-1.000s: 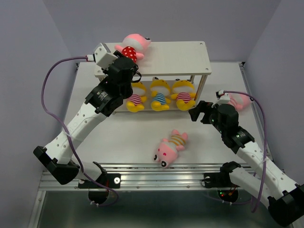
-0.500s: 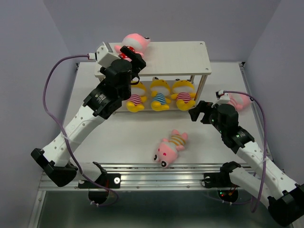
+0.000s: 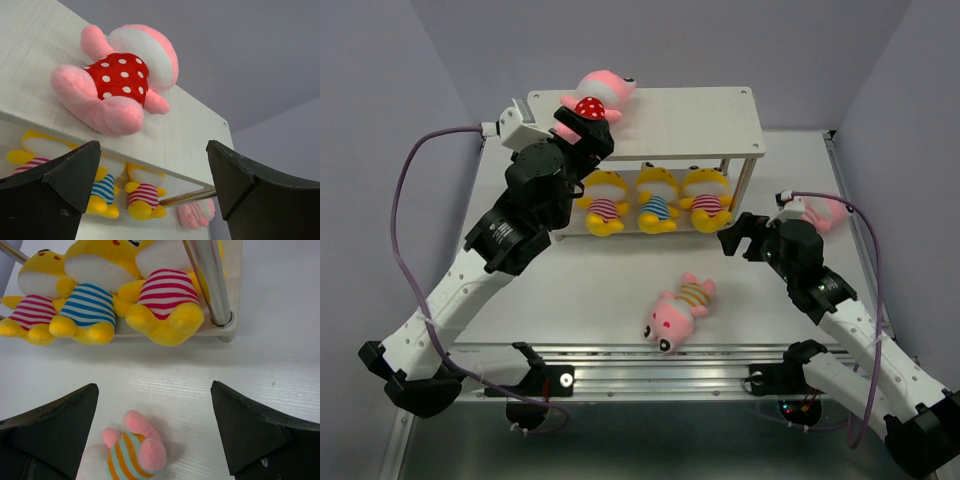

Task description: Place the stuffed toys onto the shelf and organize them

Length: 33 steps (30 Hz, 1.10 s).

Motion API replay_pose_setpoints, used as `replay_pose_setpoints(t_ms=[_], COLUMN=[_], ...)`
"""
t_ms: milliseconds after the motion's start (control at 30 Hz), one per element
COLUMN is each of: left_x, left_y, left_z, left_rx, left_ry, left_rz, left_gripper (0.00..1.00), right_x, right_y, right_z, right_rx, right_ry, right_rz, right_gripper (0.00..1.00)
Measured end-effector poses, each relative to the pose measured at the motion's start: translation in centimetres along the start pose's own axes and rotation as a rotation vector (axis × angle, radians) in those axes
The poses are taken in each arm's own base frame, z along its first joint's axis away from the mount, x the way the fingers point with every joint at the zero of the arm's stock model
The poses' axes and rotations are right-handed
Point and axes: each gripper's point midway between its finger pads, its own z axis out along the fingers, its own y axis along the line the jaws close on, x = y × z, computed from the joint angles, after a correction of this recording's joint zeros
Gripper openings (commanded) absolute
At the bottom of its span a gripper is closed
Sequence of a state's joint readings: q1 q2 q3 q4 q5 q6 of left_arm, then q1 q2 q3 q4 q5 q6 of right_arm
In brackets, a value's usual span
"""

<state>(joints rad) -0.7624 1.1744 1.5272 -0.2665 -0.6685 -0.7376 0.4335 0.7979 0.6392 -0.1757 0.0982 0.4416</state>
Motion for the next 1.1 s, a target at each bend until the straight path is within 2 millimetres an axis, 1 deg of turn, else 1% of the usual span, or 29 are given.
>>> replay_pose_setpoints(t_ms=[167, 233, 333, 400, 467, 533, 633, 700, 733, 767, 800, 933, 1000, 1067, 1100], left_x=[-1.4, -2.3, -3.6, -4.4, -5.3, -6.2, -6.9, -6.6, -6.5, -6.1, -5.6, -3.7, -2.9, -2.4, -2.3], left_y=[1.1, 1.8, 2.7, 3.5, 4.4, 5.3, 6.7, 6.9, 7.0, 7.2, 7.4, 8.0, 8.2, 8.2, 8.1], left_z=[-1.7, -2.3, -2.6, -2.2, -1.3, -0.1, 1.7, 2.8, 3.2, 3.8, 4.3, 6.1, 6.7, 6.9, 6.9], left_rx=[-0.001, -0.015, -0.041, -0.064, -0.084, -0.108, -0.144, -0.144, -0.147, -0.147, -0.15, -0.158, -0.16, -0.155, -0.151], left_ry=[-0.022, -0.047, -0.084, -0.104, -0.112, -0.122, -0.121, -0.101, -0.093, -0.078, -0.062, -0.002, 0.02, 0.037, 0.042], left_rz=[0.0, 0.006, 0.038, 0.067, 0.097, 0.121, 0.155, 0.171, 0.177, 0.185, 0.192, 0.222, 0.231, 0.235, 0.233], left_gripper=[0.99, 0.99, 0.99, 0.99, 0.99, 0.99, 0.99, 0.99, 0.96, 0.96, 0.9, 0.71, 0.66, 0.57, 0.57], right_x=[0.4, 0.7, 1.1, 1.3, 1.5, 1.6, 1.5, 1.4, 1.4, 1.4, 1.4, 1.4, 1.5, 1.5, 1.5], right_y=[-0.2, -0.3, -0.5, -0.5, -0.5, -0.4, -0.1, 0.0, 0.0, 0.0, 0.0, 0.0, 0.0, 0.0, 0.0], right_z=[-0.3, -0.4, -0.5, -0.6, -0.6, -0.5, -0.3, -0.3, -0.3, -0.3, -0.2, -0.2, -0.2, -0.2, -0.2], right_rx=[0.008, 0.013, 0.018, 0.018, 0.015, 0.011, 0.004, 0.001, -0.001, -0.001, -0.002, -0.005, -0.005, -0.004, -0.005], right_ry=[0.018, 0.03, 0.047, 0.055, 0.064, 0.072, 0.083, 0.084, 0.084, 0.084, 0.084, 0.087, 0.088, 0.088, 0.088], right_rz=[0.002, 0.004, 0.003, 0.002, 0.002, 0.001, -0.003, -0.007, -0.009, -0.011, -0.014, -0.025, -0.028, -0.032, -0.033], right_gripper=[1.0, 1.0, 1.0, 1.0, 1.0, 1.0, 1.0, 1.0, 1.0, 1.0, 1.0, 1.0, 1.0, 1.0, 1.0])
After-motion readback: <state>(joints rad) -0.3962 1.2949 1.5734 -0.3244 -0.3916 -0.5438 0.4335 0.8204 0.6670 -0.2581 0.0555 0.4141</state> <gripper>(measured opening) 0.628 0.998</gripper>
